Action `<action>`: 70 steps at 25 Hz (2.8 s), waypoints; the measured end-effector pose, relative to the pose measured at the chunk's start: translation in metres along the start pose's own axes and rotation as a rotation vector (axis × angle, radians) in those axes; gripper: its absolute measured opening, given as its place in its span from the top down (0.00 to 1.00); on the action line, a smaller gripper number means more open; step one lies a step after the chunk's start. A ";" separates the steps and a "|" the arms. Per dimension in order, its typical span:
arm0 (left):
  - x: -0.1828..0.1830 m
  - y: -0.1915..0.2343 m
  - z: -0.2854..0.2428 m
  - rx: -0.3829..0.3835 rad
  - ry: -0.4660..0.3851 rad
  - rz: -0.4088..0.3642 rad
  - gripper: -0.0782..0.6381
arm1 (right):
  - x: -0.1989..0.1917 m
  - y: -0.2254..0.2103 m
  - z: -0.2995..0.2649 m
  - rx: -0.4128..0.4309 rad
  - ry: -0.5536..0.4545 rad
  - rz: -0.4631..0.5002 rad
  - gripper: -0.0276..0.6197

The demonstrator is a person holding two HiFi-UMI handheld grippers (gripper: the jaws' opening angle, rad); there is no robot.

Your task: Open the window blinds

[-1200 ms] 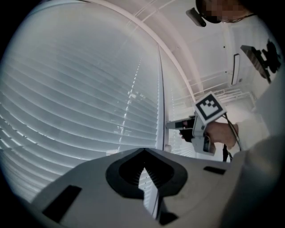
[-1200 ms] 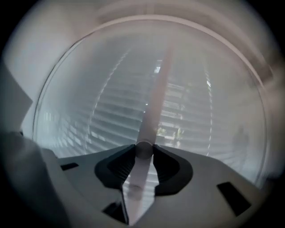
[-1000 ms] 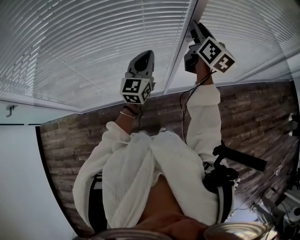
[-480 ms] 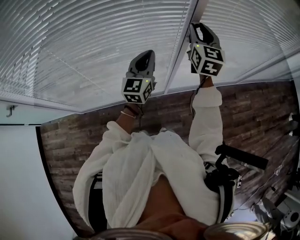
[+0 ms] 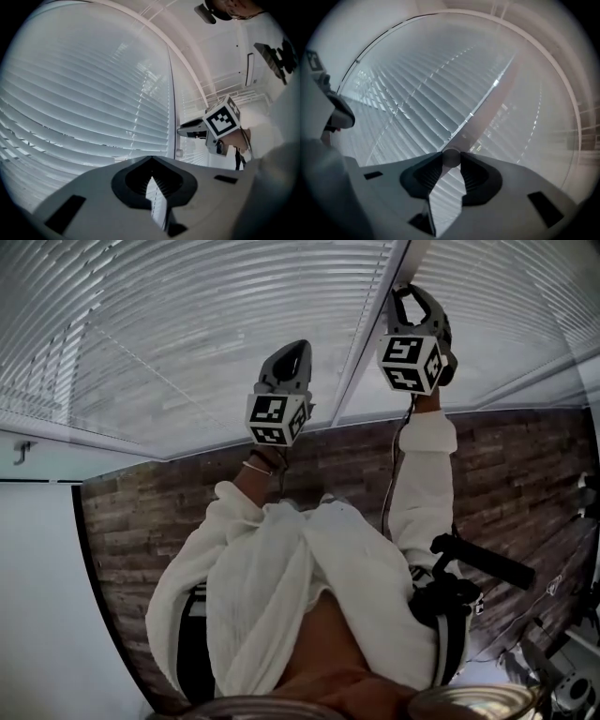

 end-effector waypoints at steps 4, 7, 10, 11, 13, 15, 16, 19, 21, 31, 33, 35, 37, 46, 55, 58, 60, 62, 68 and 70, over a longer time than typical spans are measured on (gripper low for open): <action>-0.001 -0.004 -0.004 -0.011 -0.001 0.003 0.89 | -0.009 -0.003 -0.001 0.012 -0.056 -0.248 0.76; 0.000 -0.005 -0.006 -0.019 -0.008 0.000 0.89 | -0.026 -0.010 -0.003 0.113 -0.138 -0.841 0.76; 0.003 -0.002 -0.006 -0.016 -0.018 0.001 0.89 | -0.030 -0.015 -0.008 0.163 -0.163 -1.119 0.76; 0.004 -0.001 -0.005 -0.014 -0.021 0.003 0.89 | -0.028 -0.016 -0.008 0.165 -0.159 -1.129 0.76; 0.005 -0.001 -0.002 -0.014 -0.020 0.003 0.89 | -0.024 -0.017 -0.005 0.150 -0.144 -1.037 0.76; 0.005 0.000 -0.001 -0.013 -0.014 -0.001 0.89 | -0.017 -0.017 -0.003 0.107 -0.106 -0.805 0.76; 0.004 0.000 -0.001 -0.012 -0.011 0.000 0.89 | -0.013 -0.015 -0.002 0.078 -0.078 -0.653 0.76; 0.001 0.002 -0.003 -0.008 -0.007 0.003 0.89 | -0.009 -0.010 -0.004 0.059 -0.045 -0.428 0.76; 0.001 0.001 -0.004 -0.009 -0.006 0.002 0.89 | -0.014 -0.013 -0.005 0.095 -0.075 -0.560 0.76; 0.002 -0.001 -0.007 -0.018 -0.009 -0.005 0.89 | -0.019 -0.008 -0.005 0.034 -0.116 -0.719 0.76; -0.001 -0.002 -0.008 -0.022 -0.003 -0.005 0.89 | -0.017 -0.007 -0.004 0.032 -0.104 -0.588 0.76; -0.003 -0.001 -0.008 -0.023 0.002 -0.002 0.89 | -0.013 -0.006 -0.003 0.023 -0.090 -0.437 0.76; -0.003 -0.001 -0.009 -0.022 0.003 0.002 0.89 | -0.006 -0.005 -0.003 0.013 -0.089 -0.317 0.76; 0.002 -0.006 -0.010 -0.028 -0.015 -0.003 0.89 | -0.024 -0.011 -0.004 0.086 -0.152 -0.851 0.76; 0.003 -0.002 -0.006 -0.008 -0.010 -0.003 0.89 | -0.022 -0.010 -0.003 0.062 -0.147 -0.765 0.76; 0.010 -0.004 -0.004 0.003 -0.022 -0.023 0.89 | -0.024 -0.006 0.004 0.040 -0.163 -0.770 0.76; 0.016 -0.006 -0.003 -0.002 -0.041 -0.028 0.89 | -0.027 0.003 0.015 0.038 -0.175 -0.803 0.76; 0.021 -0.006 -0.002 0.002 -0.052 -0.030 0.89 | -0.027 0.019 0.027 0.030 -0.191 -0.843 0.76; 0.020 -0.008 0.005 0.042 -0.044 -0.032 0.89 | -0.027 0.068 0.053 -0.010 -0.189 -0.830 0.76; 0.021 -0.003 0.012 0.062 -0.046 -0.044 0.89 | -0.025 0.089 0.062 -0.001 -0.183 -0.808 0.76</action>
Point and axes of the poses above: the fingertips, and each gripper's own axes: z backward along the fingers, y to its left, x out of its top, the point moved 9 cm from there along z, backward along the fingers, and after that the axes turned 10 degrees about z, right-handed, at the moved point
